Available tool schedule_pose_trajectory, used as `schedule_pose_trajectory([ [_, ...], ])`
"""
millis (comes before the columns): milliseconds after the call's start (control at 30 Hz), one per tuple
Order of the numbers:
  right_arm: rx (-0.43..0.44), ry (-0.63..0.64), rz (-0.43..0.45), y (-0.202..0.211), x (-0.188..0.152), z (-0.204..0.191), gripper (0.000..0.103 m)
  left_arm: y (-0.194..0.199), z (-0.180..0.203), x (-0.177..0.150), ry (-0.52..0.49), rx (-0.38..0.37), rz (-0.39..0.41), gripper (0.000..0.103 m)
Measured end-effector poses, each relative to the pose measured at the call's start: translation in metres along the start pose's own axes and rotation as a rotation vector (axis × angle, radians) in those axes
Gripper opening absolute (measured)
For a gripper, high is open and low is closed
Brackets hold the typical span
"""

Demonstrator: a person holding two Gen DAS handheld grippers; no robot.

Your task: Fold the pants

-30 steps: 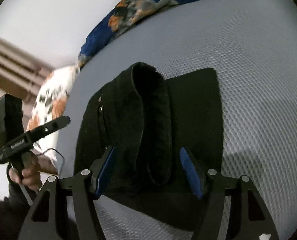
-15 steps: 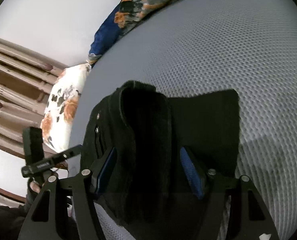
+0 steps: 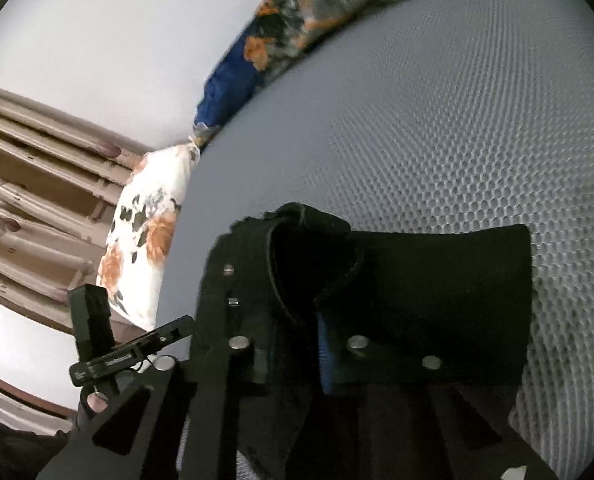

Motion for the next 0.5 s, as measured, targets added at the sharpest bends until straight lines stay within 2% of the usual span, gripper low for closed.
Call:
schedule_pose_trajectory([
  [67,-0.031,0.022,0.032,0.012,-0.004,-0.014,0.012,0.0,0.0,0.003,-0.004,0.015,0.008,0.073],
  [233,-0.083,0.023,0.101,0.036,-0.015,-0.032,0.011,-0.001,0.009,0.011,-0.021,-0.013,0.011,0.074],
  [367,-0.127,-0.006,0.144,0.056,-0.022,-0.024,0.011,0.002,0.025,0.016,-0.068,-0.041,0.023,0.074],
  [500,-0.147,-0.109,0.188,0.071,-0.026,0.007,0.011,-0.001,0.039,0.017,-0.111,-0.048,0.023,0.074],
])
Point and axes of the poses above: each gripper's, at about its wrist camera, not at the fingertips, and y roughly against the way its jaws point, z to its right, x to its top, the point moved 3 cm from there along -y, roughly the way its jaws point, and after that the axes turned 2 degrees about x, right-handed, at the moved point
